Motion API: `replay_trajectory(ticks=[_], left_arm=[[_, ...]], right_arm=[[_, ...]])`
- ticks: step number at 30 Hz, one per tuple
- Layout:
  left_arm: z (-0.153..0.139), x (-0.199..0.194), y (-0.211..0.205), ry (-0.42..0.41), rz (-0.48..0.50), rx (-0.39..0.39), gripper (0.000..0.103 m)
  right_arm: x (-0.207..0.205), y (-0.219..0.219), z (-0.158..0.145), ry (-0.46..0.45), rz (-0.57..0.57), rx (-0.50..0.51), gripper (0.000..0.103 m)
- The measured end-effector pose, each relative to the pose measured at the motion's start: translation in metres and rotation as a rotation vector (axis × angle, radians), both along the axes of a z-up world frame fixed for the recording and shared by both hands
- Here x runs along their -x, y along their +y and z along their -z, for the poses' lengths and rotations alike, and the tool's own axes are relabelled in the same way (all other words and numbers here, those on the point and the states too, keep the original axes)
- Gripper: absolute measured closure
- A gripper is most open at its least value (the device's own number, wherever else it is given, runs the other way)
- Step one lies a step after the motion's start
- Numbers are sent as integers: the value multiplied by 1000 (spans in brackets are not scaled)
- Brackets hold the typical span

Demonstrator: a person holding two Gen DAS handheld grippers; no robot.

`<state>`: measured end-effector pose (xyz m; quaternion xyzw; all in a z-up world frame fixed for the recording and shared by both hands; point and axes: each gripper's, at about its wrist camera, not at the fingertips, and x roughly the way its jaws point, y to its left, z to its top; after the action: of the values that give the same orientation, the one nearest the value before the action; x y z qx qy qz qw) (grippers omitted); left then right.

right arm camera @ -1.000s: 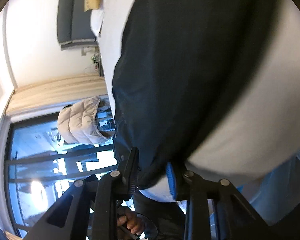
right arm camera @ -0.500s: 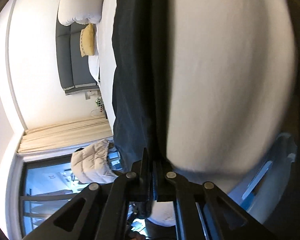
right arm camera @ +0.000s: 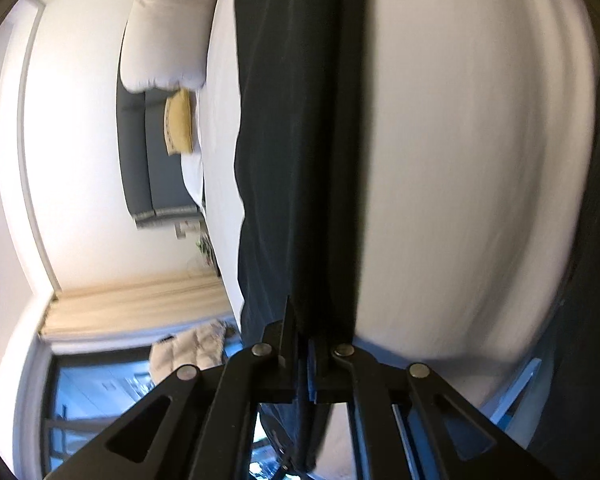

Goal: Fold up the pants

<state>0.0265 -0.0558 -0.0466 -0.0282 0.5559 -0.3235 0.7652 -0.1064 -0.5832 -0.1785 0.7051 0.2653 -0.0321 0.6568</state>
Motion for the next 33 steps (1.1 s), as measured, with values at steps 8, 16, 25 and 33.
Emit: replay_trajectory(ticks=[8,16,25,33], left_arm=[[0,-1,0,2,1,0,92],[0,-1,0,0,-3,-3,92],[1,-2,-1,4,-5,-3,92],[2,-1,-1,6,-10,-1,92]], right_arm=[[11,-3,2,-3,14,9,102],[16,-57,-5,1,137,36,97],[49,-95,-9,33,221,62,97],[46,-145,-14,29,332,94,100]])
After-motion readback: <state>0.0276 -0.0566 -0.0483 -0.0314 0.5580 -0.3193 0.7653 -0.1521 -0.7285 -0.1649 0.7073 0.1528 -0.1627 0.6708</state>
